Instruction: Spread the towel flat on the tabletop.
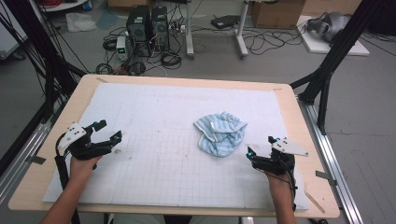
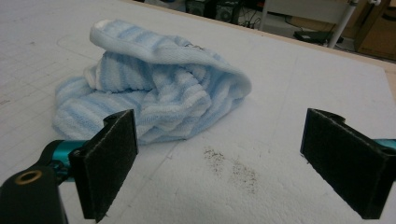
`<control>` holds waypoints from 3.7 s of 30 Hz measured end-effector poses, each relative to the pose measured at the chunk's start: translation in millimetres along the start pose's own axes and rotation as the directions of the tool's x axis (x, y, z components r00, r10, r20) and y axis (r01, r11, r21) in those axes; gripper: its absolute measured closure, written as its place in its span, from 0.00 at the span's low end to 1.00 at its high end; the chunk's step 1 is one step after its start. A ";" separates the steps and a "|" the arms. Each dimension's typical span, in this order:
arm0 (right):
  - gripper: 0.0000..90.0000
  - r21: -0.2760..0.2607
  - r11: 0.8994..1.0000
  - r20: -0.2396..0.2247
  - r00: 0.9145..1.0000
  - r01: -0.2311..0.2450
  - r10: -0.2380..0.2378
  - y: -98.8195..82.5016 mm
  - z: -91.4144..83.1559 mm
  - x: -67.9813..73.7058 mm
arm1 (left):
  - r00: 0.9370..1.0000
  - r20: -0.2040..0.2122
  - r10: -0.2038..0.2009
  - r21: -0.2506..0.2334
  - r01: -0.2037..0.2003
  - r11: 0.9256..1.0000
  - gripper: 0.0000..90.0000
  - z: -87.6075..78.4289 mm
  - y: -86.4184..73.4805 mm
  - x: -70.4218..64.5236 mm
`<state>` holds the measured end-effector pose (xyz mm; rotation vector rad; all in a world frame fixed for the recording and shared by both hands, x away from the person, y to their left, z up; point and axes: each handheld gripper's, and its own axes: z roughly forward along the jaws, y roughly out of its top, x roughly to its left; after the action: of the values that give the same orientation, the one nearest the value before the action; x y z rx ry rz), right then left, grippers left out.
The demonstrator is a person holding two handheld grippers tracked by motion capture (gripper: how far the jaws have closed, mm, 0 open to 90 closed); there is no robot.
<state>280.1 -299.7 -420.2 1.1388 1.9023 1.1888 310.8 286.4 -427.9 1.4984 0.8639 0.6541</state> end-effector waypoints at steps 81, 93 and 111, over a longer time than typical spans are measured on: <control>0.78 0.157 0.967 -0.408 0.905 0.199 -0.120 67.4 109.4 57.5 | 1.000 0.014 -0.013 0.051 0.012 0.999 0.22 5.1 -4.8 -2.5; 0.78 0.108 0.960 -0.641 0.756 0.259 -0.132 101.5 129.9 120.5 | 1.000 -0.009 -0.021 0.040 0.022 0.999 0.22 1.3 -2.8 2.5; 0.57 0.271 0.927 -0.361 0.920 0.258 -0.151 141.5 223.5 122.9 | 1.000 -0.013 -0.028 0.036 0.028 0.999 0.23 0.9 -2.3 4.5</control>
<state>460.1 -72.4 -388.7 0.8966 2.4772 1.0351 313.8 289.6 -430.7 1.5129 0.9088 0.6311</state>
